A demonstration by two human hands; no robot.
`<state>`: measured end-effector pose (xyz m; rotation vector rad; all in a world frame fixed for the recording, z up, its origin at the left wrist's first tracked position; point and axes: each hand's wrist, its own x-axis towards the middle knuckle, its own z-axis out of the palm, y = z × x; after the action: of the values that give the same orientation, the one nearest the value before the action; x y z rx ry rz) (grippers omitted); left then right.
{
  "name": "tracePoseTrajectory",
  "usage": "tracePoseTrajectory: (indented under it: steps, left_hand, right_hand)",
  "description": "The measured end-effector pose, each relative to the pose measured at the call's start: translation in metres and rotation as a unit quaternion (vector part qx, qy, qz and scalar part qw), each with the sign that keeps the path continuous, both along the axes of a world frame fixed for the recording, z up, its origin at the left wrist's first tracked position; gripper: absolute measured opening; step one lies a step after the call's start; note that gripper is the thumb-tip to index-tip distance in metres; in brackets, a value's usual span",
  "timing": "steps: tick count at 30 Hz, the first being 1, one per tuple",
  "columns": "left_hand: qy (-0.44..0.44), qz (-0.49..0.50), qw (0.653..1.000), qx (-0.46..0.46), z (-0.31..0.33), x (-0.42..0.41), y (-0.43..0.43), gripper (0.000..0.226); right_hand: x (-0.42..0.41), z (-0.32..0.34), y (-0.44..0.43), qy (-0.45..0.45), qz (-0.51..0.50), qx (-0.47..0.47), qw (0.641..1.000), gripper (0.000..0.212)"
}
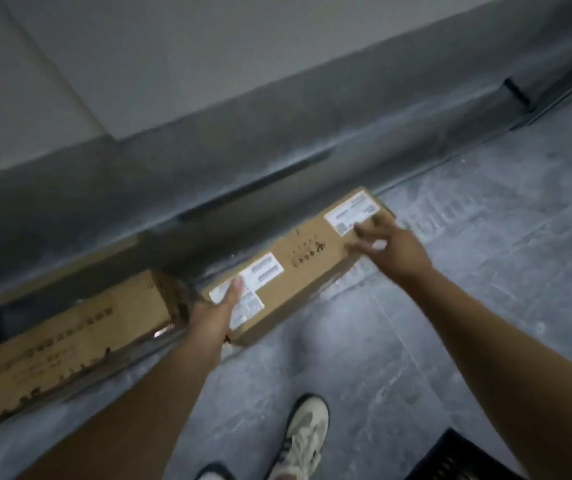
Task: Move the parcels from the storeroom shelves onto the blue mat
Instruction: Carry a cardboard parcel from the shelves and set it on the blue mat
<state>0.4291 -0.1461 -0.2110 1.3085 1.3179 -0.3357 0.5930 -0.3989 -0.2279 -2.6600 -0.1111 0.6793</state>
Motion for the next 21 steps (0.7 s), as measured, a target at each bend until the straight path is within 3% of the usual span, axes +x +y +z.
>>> tracePoseTrajectory:
  steps: [3, 4, 7, 9, 14, 17, 21]
  left_hand:
    - [-0.019, -0.029, 0.999, -0.001, -0.013, -0.017, 0.012, 0.052]
    - [-0.024, -0.033, 0.999, -0.007, -0.013, -0.02, 0.014, 0.048]
    - [-0.018, -0.029, 0.999, -0.023, -0.017, -0.02, 0.021, 0.046]
    - [-0.018, -0.01, 1.0, -0.015, -0.02, -0.022, 0.022, 0.043]
    - [-0.029, 0.008, 0.993, -0.114, -0.009, -0.043, 0.018, 0.035]
    - [-0.044, 0.003, 0.993, -0.112, 0.011, -0.055, 0.016, 0.036]
    - [-0.104, -0.017, 0.991, -0.088, 0.065, -0.07, 0.01, 0.046]
  right_hand:
    - [0.019, -0.004, -0.003, -0.092, -0.063, -0.004, 0.994, 0.051]
    - [0.025, -0.005, -0.004, -0.083, -0.099, 0.016, 0.991, 0.057]
    - [0.035, -0.01, -0.01, 0.071, -0.164, 0.092, 0.98, 0.087]
    - [0.037, -0.014, -0.015, 0.145, -0.153, 0.163, 0.964, 0.073]
    - [0.019, -0.007, -0.019, 0.167, -0.211, 0.24, 0.933, 0.055]
    - [0.009, 0.022, -0.024, 0.135, -0.247, 0.278, 0.918, 0.044]
    - [0.002, 0.101, -0.032, 0.078, -0.225, 0.287, 0.928, 0.045]
